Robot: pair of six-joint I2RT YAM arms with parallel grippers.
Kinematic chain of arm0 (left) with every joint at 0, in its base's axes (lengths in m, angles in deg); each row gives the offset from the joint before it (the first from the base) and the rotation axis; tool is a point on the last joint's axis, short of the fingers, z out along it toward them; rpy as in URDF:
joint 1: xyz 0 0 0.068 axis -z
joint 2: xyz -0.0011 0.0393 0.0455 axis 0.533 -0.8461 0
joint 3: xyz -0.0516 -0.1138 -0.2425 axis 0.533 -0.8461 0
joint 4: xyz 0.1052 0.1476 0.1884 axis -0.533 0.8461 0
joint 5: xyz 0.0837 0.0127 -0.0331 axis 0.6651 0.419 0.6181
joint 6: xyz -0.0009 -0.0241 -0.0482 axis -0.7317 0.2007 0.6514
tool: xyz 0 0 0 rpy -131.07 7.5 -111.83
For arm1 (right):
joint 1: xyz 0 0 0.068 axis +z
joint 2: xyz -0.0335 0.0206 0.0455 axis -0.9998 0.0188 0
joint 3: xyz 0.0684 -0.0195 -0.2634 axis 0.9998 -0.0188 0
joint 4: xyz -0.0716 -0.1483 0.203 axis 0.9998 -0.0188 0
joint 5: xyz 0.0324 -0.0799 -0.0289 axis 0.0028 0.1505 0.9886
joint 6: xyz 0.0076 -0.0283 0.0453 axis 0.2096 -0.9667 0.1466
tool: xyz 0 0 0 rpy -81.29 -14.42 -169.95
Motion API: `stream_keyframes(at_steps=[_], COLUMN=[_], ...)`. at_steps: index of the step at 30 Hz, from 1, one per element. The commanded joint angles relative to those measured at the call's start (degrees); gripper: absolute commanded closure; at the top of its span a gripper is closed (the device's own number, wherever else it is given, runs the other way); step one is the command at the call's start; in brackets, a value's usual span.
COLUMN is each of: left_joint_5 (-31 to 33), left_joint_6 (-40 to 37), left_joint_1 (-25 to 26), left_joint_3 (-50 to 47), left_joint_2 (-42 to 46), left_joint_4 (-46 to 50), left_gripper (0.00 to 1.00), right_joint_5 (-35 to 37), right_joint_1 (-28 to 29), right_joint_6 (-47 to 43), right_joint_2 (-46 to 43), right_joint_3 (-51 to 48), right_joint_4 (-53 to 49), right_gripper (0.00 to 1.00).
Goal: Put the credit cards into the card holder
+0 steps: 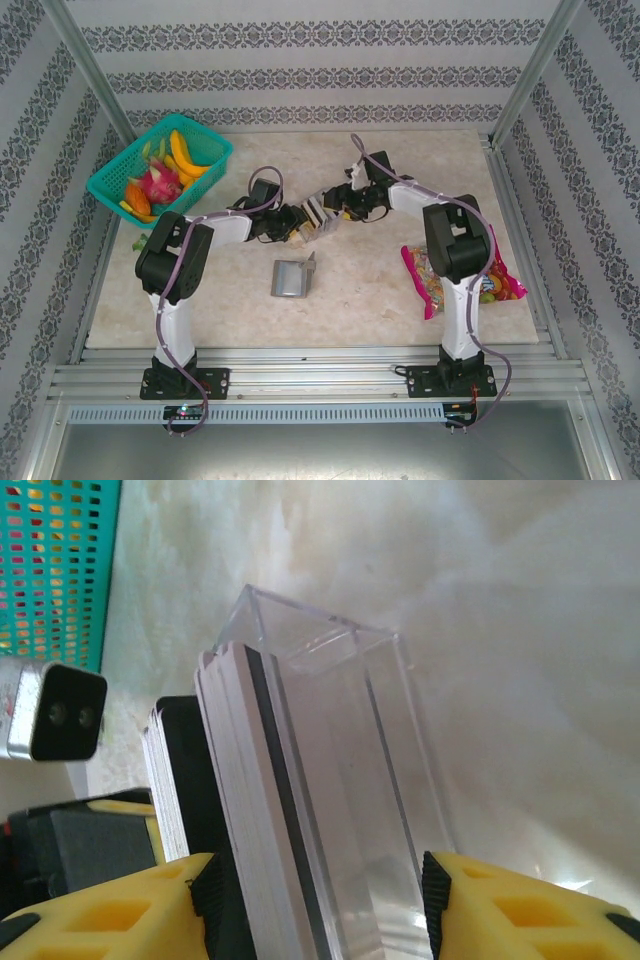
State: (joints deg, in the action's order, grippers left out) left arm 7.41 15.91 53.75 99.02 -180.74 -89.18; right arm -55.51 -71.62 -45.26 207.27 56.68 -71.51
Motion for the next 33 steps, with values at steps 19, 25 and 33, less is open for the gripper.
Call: stream_keyframes(at_steps=[19,25,33], left_joint_5=[-0.12,-0.01,0.15], left_joint_6=[4.57,4.60,4.83], left_joint_1=[11.24,11.24,11.24], left_joint_3=[-5.42,-4.93,-5.14], left_joint_2=[3.09,2.82,2.92], left_joint_4=[-2.82,-2.76,-2.66], left_gripper=[0.63,0.63,0.63], right_joint_5=[38.19,42.81,43.78], right_joint_1=[1.80,5.93,7.41], right_joint_6=[-15.00,-16.71,-16.24], right_joint_2=[-21.07,-20.25,-18.71], right_joint_3=[-8.10,-6.38,-6.01], right_joint_4=[-22.60,-25.33,-25.57], right_gripper=[0.39,0.39,0.38])
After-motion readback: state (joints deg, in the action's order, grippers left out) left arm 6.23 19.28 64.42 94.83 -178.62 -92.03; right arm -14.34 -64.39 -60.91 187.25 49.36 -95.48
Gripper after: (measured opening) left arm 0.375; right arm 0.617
